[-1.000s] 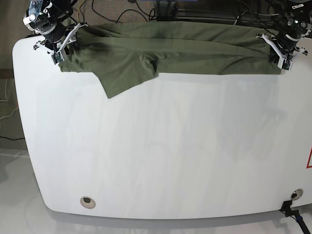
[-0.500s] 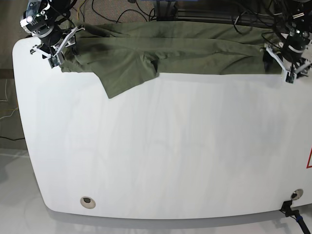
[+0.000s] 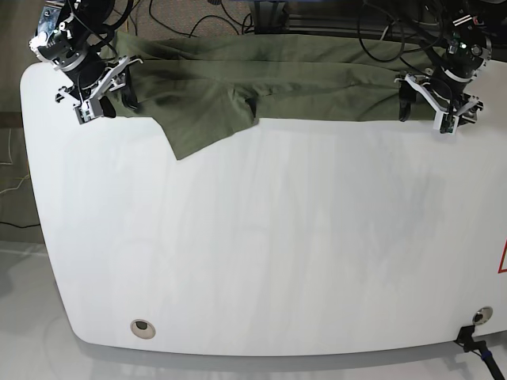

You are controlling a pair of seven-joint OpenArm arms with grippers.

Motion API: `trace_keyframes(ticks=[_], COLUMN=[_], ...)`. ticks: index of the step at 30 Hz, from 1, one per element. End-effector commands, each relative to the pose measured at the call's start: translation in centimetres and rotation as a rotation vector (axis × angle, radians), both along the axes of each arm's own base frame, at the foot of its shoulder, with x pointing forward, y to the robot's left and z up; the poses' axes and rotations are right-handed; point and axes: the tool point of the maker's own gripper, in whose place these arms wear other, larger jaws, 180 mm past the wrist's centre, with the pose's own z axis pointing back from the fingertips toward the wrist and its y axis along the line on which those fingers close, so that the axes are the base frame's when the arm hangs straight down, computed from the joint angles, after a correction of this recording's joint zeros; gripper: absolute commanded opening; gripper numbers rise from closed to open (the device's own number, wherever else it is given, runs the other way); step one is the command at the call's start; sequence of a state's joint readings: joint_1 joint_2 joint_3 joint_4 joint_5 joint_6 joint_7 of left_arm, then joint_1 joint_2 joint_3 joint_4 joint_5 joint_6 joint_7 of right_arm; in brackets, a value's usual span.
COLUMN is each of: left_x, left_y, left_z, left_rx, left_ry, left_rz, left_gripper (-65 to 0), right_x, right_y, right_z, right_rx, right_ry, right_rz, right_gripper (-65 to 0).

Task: Fold the T-shirt properly
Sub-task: 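Open both grippers and move them onto the folded shirt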

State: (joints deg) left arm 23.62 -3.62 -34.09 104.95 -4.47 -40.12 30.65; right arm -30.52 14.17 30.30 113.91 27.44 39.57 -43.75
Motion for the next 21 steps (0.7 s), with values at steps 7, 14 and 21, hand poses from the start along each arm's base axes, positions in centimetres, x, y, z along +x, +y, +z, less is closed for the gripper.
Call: trace_keyframes(ticks=[7, 14, 21], left_x=[-1.8, -4.0, -4.0], left_y=[-2.7, -2.8, -2.8], left_z=[0.6, -0.5, -0.7], left_rx=[-0.056, -0.061, -0.064], left_ry=[-0.022, 0.036, 0.040], left_rz=[0.024, 0.028, 0.029], left_gripper=[-12.9, -12.9, -12.9], right_x=[-1.2, -1.6, -2.0], right_y=[4.8, 5.0, 4.8], right_z=[-0.9, -1.1, -1.5], right_rx=[0.089, 0.092, 0.077], right_ry=[0.033, 0.045, 0.061], right_rz=[0.119, 0.122, 0.121], right_gripper=[-37.0, -37.1, -37.1])
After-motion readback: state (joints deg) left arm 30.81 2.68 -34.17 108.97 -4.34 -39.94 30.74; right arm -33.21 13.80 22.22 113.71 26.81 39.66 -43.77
